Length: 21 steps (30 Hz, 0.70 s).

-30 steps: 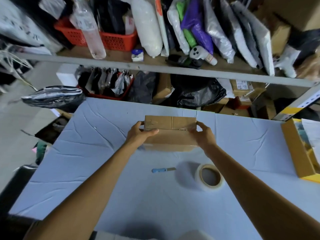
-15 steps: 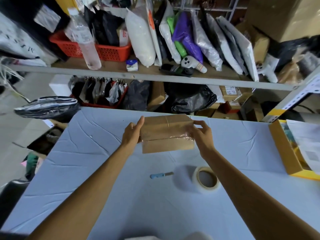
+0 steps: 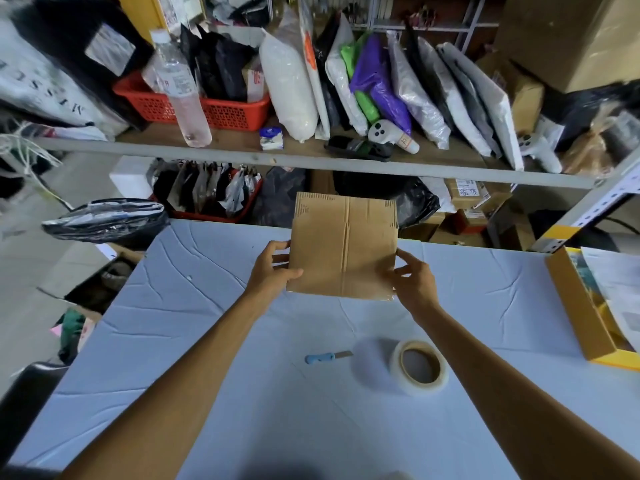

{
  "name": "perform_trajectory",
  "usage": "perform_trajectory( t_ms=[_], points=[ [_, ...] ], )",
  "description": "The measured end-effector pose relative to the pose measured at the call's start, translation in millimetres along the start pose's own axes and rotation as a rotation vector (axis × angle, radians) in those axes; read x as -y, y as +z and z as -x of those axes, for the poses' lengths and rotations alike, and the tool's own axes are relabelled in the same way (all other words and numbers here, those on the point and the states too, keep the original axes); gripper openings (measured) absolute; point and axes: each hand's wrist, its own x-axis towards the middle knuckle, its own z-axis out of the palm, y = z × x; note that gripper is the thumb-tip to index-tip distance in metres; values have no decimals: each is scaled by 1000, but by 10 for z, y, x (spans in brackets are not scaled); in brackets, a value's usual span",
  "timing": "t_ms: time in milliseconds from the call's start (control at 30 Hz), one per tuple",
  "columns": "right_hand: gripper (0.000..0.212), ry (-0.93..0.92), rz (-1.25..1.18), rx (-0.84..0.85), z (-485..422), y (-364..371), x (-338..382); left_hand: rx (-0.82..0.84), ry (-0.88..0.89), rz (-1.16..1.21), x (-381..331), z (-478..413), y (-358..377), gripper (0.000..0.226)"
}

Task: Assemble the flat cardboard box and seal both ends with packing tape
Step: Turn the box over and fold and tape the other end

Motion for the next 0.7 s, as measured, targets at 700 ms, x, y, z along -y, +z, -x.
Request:
perform_trajectory(
  t_ms=[700],
  points=[
    [50,141,-78,-77,-247,638,-973,-92,-31,181,995,-208,294,56]
  ],
)
